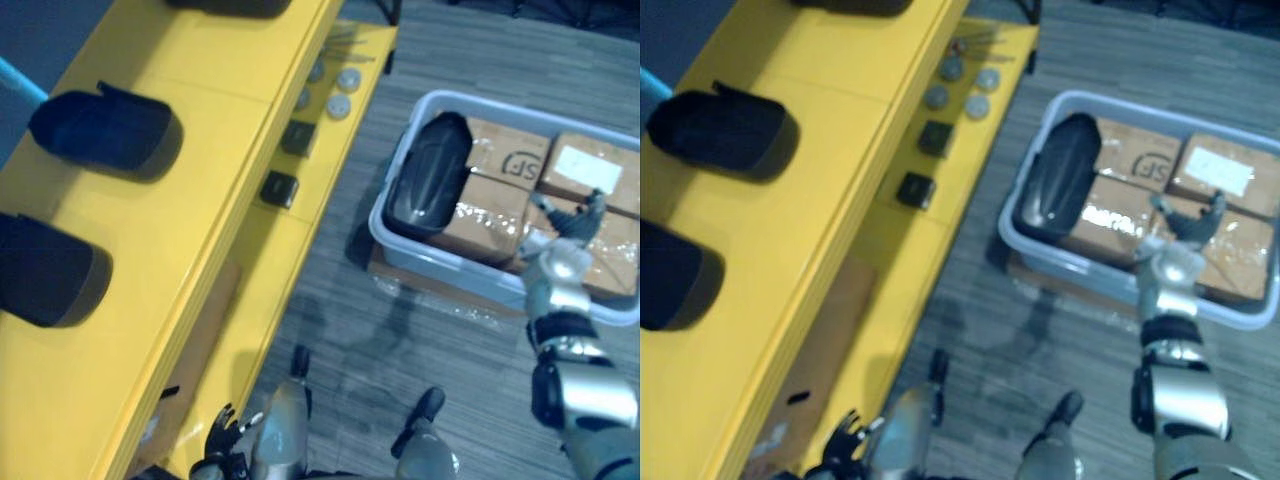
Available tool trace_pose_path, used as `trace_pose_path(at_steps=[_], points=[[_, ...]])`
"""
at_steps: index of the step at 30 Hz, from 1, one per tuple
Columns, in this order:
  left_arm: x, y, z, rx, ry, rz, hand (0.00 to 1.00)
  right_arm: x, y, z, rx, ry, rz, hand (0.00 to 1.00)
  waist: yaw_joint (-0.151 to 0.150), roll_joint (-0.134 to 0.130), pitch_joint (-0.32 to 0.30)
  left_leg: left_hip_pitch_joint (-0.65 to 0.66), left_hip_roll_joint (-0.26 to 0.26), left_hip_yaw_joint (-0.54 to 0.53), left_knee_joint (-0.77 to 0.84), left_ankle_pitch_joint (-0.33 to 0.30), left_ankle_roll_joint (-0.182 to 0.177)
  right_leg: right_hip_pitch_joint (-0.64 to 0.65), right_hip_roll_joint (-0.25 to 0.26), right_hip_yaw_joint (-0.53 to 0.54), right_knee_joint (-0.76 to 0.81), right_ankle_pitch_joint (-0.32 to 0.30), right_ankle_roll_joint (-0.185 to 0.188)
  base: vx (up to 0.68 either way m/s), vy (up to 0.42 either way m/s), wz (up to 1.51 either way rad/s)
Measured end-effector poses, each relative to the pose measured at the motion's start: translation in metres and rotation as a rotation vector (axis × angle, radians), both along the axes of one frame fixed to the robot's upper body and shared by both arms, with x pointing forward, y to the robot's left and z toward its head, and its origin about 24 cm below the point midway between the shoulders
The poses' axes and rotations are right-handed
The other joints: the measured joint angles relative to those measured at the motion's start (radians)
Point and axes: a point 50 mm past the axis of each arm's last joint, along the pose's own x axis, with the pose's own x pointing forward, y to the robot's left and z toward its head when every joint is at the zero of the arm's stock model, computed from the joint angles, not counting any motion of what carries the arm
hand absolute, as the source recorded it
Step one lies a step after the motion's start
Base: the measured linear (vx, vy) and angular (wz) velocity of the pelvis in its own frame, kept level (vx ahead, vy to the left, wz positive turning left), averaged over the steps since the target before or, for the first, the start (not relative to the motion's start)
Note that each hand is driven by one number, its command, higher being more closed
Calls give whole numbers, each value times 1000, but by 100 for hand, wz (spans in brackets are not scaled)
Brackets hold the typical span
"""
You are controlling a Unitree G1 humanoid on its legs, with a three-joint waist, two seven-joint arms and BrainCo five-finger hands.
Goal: Walk over and take plastic housings, then place them on the shelf
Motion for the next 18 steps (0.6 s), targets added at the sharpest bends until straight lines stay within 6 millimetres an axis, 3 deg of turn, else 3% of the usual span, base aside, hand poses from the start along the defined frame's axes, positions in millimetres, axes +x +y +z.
trace_pose_path(at_steps=[4, 6, 10, 14, 18], points=[[0, -8, -2, -21, 5, -32, 0, 3, -14, 33, -28, 1, -19, 0, 30, 38, 53, -21, -9, -13, 45, -11, 14, -15, -14, -3, 47, -10, -10, -49, 84, 6], [0, -9, -2, -27, 5, -44, 0, 4, -17, 40, -31, 6, -12, 0, 42, 41, 67, -29, -10, -16, 49, -12, 14, -21, -17, -6, 58, -24, -6, -78, 34, 3], [-2, -15, -3, -45, 10, -84, 0, 4, -23, 54, -42, 52, -14, 0, 49, 62, 75, -66, -11, -39, 57, -5, 12, -53, -19, -25, 87, -35, -10, -73, 13, 13], [-2, -24, -4, -62, 14, -123, 0, 2, -32, 82, -59, 60, -37, 0, 68, 89, 83, -83, -24, -45, 49, 10, 18, -76, -34, -26, 101, -37, -6, -38, 19, 7], [-2, -27, -5, -79, 13, -134, 0, -1, -37, 84, -53, 141, -30, 0, 92, 94, 81, -94, -35, -44, 47, 12, 19, -87, -46, -28, 103, -36, -5, -11, 15, 3]])
